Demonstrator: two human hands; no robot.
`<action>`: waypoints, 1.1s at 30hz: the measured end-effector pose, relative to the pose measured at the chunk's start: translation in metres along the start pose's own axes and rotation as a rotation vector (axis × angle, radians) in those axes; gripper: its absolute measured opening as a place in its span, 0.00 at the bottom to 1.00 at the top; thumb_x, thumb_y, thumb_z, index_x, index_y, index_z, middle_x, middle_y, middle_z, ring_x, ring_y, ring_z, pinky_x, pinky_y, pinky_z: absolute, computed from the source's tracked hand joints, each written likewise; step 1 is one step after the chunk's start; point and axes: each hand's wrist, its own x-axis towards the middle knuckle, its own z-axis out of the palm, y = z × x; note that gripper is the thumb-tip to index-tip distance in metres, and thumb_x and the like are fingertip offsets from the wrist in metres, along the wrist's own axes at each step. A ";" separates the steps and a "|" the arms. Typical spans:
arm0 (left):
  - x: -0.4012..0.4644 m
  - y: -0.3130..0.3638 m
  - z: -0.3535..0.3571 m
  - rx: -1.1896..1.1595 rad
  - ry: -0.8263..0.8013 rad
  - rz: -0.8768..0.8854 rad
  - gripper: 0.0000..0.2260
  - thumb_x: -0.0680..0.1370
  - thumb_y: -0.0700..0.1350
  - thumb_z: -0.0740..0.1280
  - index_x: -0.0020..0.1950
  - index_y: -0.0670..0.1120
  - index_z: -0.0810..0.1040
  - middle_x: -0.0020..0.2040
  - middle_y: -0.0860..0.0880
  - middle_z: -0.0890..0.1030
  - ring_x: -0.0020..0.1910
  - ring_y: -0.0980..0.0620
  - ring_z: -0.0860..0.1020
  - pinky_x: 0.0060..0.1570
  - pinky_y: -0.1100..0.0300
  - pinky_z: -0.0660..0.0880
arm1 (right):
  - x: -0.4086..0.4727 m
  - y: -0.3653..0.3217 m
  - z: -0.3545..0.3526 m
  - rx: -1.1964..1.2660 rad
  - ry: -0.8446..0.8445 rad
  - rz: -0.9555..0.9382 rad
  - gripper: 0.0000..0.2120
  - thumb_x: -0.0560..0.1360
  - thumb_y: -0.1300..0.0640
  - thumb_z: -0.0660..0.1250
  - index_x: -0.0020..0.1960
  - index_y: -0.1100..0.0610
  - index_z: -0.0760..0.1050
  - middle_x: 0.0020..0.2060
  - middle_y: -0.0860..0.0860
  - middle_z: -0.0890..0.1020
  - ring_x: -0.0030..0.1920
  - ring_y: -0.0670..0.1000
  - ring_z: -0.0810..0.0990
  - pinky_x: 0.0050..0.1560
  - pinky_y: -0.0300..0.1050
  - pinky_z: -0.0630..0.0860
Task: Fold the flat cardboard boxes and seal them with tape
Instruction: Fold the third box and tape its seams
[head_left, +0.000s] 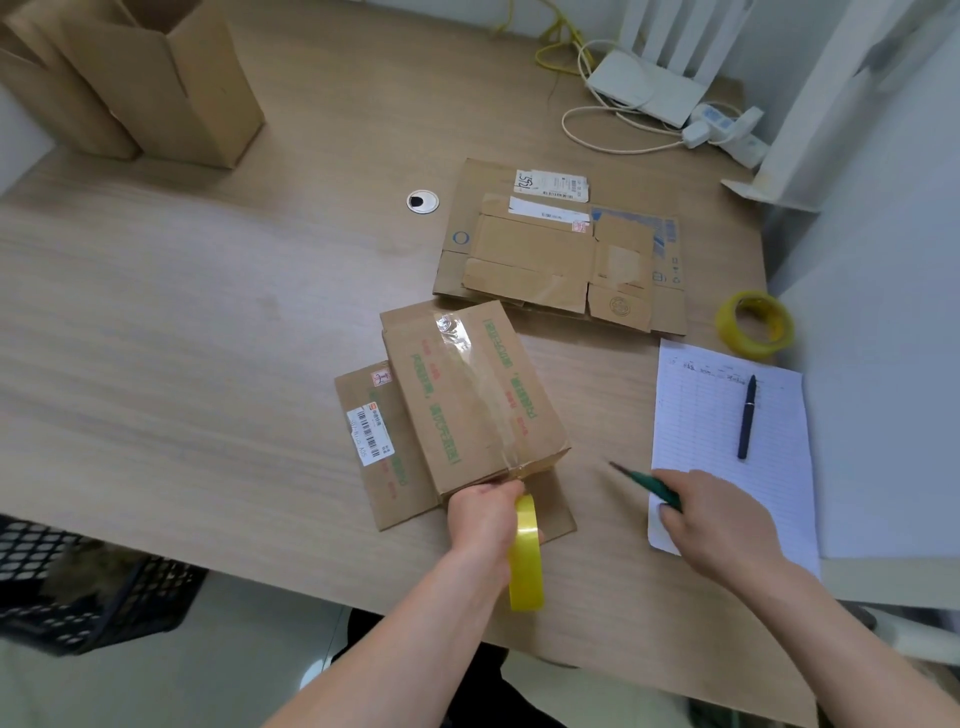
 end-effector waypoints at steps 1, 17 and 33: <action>0.000 0.000 0.000 0.008 -0.001 -0.004 0.06 0.73 0.38 0.73 0.44 0.35 0.81 0.42 0.39 0.80 0.43 0.38 0.80 0.44 0.41 0.81 | -0.001 0.010 0.007 0.046 0.047 0.080 0.04 0.74 0.56 0.59 0.44 0.48 0.71 0.36 0.46 0.74 0.36 0.47 0.73 0.31 0.44 0.68; 0.005 -0.003 -0.006 -0.004 -0.070 -0.041 0.03 0.72 0.34 0.73 0.43 0.35 0.81 0.32 0.41 0.77 0.23 0.44 0.74 0.24 0.57 0.74 | 0.007 -0.088 0.006 0.507 0.340 -0.443 0.21 0.67 0.60 0.78 0.59 0.54 0.82 0.57 0.56 0.80 0.54 0.55 0.77 0.55 0.47 0.72; -0.039 0.028 -0.054 0.108 -0.320 0.052 0.04 0.74 0.39 0.73 0.40 0.40 0.84 0.32 0.40 0.79 0.24 0.46 0.76 0.24 0.59 0.75 | 0.011 -0.110 -0.012 0.751 0.253 -0.429 0.16 0.67 0.61 0.75 0.54 0.50 0.84 0.51 0.46 0.82 0.52 0.48 0.80 0.56 0.42 0.75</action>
